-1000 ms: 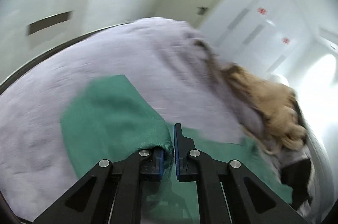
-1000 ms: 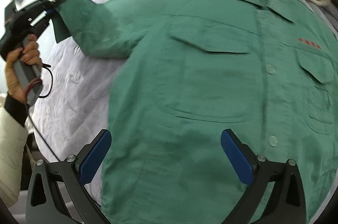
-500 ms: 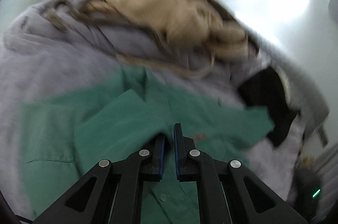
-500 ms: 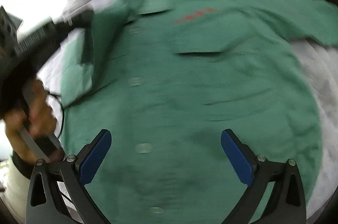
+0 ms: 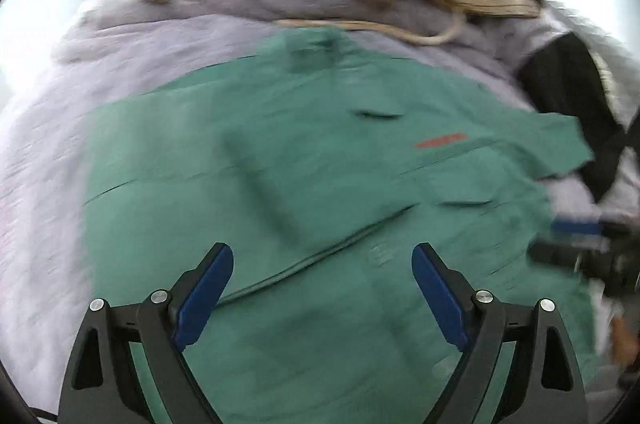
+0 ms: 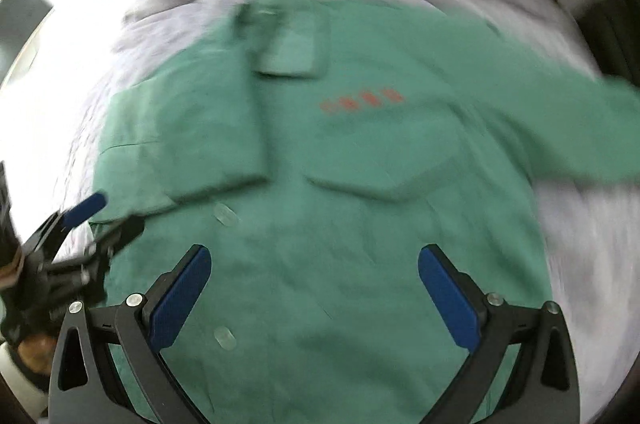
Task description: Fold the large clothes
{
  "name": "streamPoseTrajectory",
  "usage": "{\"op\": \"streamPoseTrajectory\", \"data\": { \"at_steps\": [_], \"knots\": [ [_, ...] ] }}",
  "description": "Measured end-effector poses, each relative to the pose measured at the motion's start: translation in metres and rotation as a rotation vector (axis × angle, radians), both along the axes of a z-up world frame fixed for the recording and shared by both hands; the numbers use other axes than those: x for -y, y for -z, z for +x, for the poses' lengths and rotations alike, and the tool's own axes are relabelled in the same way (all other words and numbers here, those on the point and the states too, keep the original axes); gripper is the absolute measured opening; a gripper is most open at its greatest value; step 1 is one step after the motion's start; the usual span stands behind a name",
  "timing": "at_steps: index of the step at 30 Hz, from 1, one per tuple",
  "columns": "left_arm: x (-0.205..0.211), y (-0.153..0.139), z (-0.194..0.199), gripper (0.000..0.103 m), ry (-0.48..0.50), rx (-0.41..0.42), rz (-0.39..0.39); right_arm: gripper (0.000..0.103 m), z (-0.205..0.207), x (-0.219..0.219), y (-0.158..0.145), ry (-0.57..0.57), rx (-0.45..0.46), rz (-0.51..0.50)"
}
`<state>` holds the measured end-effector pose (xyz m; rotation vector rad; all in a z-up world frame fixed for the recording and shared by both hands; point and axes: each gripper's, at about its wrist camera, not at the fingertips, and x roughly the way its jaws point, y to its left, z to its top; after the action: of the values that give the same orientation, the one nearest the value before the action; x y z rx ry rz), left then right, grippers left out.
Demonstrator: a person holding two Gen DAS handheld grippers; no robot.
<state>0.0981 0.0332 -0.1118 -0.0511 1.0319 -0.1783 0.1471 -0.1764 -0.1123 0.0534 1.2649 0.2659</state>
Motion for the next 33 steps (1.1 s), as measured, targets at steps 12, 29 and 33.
{"op": "streamPoseTrajectory", "data": {
  "at_steps": [12, 29, 33],
  "knots": [
    [-0.101, 0.043, -0.024, 0.091, -0.359, -0.099, 0.194, 0.056, 0.073, -0.145, 0.073, -0.216, 0.037, -0.176],
    [-0.167, 0.037, -0.029, 0.091, -0.499, 0.041, 0.206, 0.035, 0.096, 0.087, 0.083, 0.45, -0.085, 0.341],
    [-0.161, 0.031, -0.028, 0.091, -0.358, 0.035, 0.206, 0.062, 0.094, 0.068, 0.073, 0.358, -0.057, 0.292]
  ]
}}
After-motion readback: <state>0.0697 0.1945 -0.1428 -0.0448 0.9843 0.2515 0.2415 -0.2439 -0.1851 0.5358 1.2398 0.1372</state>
